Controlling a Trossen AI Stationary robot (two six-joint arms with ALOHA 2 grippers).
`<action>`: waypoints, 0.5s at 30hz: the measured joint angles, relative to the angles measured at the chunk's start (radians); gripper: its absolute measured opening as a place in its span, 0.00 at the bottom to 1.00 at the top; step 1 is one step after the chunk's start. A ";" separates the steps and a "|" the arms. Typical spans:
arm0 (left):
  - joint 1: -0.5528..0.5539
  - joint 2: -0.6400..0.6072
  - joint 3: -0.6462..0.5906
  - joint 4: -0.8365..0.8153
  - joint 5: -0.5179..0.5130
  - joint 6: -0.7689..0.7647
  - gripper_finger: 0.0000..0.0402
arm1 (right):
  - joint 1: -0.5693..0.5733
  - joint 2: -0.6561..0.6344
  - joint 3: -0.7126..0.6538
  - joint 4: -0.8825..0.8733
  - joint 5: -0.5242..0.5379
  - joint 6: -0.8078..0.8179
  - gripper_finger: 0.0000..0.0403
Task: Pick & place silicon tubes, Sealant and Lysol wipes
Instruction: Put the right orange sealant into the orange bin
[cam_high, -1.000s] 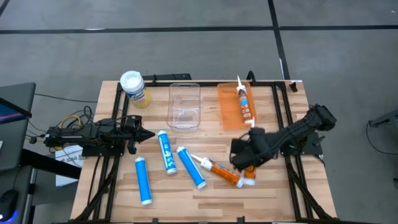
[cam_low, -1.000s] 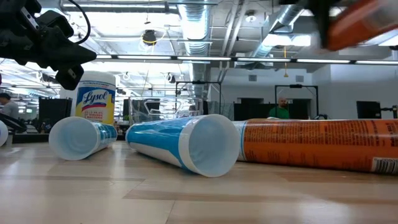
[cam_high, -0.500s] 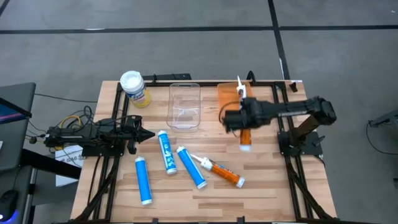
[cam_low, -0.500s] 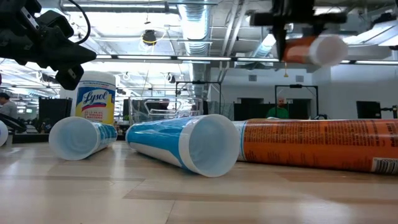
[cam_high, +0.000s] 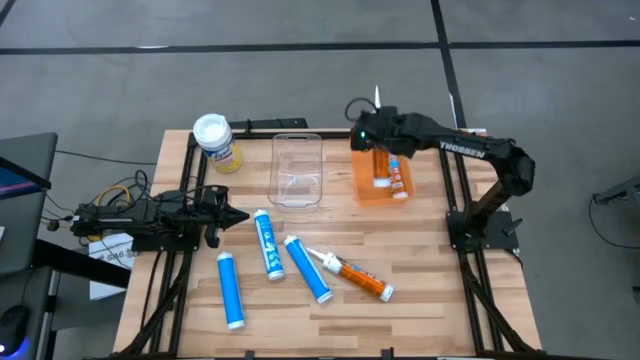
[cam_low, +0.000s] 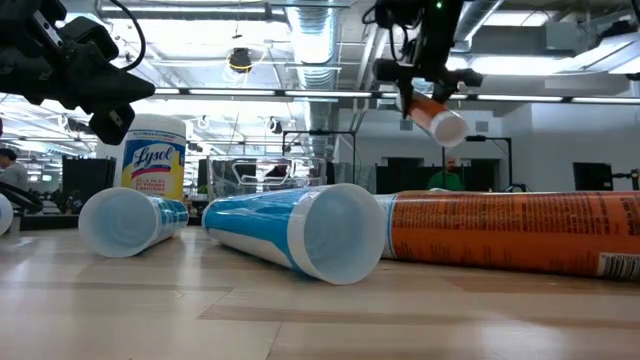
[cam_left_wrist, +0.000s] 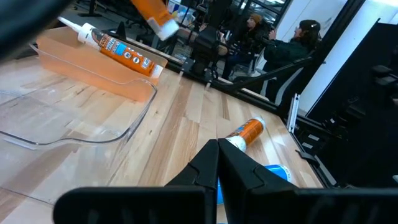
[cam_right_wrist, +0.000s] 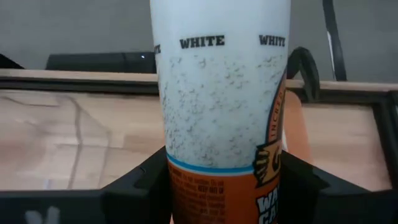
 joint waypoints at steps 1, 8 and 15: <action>0.000 0.000 0.000 0.000 0.000 0.000 0.00 | -0.021 0.001 -0.001 0.005 -0.013 -0.024 0.47; 0.000 0.000 0.000 0.000 0.001 -0.002 0.00 | -0.085 0.063 0.001 0.072 -0.037 -0.114 0.47; 0.000 0.000 0.000 0.001 0.009 -0.007 0.00 | -0.091 0.179 0.001 0.090 -0.037 -0.140 0.47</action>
